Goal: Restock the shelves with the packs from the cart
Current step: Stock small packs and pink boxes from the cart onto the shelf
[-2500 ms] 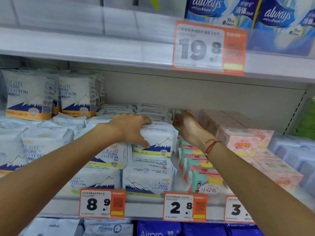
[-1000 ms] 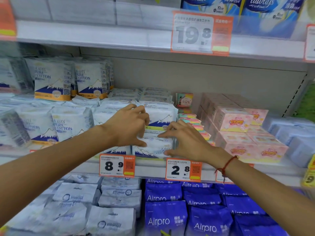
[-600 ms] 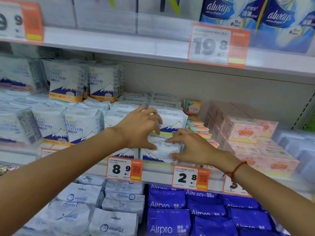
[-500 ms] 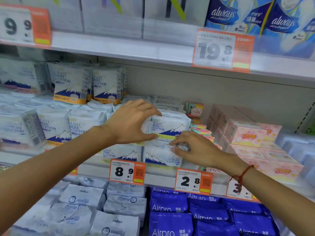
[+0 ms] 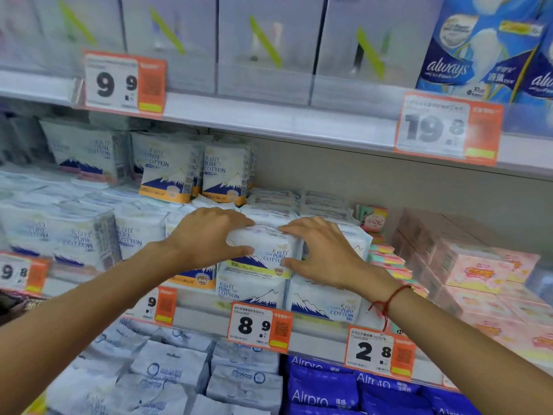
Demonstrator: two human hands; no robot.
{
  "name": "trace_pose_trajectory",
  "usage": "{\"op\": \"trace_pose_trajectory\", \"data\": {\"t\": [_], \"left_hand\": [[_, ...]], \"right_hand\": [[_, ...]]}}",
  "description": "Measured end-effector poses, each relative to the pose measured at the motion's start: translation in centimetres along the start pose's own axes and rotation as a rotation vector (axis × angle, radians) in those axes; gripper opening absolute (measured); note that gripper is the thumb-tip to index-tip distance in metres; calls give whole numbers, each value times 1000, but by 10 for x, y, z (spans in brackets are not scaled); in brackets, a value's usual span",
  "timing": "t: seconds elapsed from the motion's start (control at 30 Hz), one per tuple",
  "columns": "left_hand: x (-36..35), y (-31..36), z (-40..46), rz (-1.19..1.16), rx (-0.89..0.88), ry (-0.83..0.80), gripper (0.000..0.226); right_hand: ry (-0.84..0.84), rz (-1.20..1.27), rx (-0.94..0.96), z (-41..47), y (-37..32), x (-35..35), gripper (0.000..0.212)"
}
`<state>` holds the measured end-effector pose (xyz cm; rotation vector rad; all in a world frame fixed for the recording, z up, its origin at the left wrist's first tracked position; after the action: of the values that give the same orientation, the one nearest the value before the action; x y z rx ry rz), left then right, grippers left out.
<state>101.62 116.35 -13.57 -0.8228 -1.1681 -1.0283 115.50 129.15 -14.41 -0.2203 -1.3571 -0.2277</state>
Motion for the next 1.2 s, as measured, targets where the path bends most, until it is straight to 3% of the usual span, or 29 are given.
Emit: {"op": "trace_pose_trajectory", "data": {"t": [0.17,0.47,0.57,0.87,1.07,1.2], "left_hand": [[-2,-4,15,-36,12,34,59],[-8,-5,46,-62,23,-121,54],[-7,-1,45,42,16,-179,65],[1,5,38,176,21,106,56],[-13,2,51,132,91,-3,68],[-13,1,52,140,104,34,66]], "right_hand": [[10,-69,-19,9,4,2,67],[41,-18,-120,23,4,0,58],[41,-44,-113,25,1,1,58],[81,-127,-112,26,3,4,65],[61,-142,-151,38,6,-9,64],[81,-158,-156,41,7,-12,63]]}}
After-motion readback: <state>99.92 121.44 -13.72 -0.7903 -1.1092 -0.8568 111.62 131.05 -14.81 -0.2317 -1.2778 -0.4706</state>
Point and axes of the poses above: each hand's wrist, its own z-axis towards the middle knuckle, its own x-axis out of the back of the hand, y = z × x, the point moved 4 cm from there along z, towards the middle knuckle, and after that the axes turned 9 degrees about -y, right-handed, at the moved point
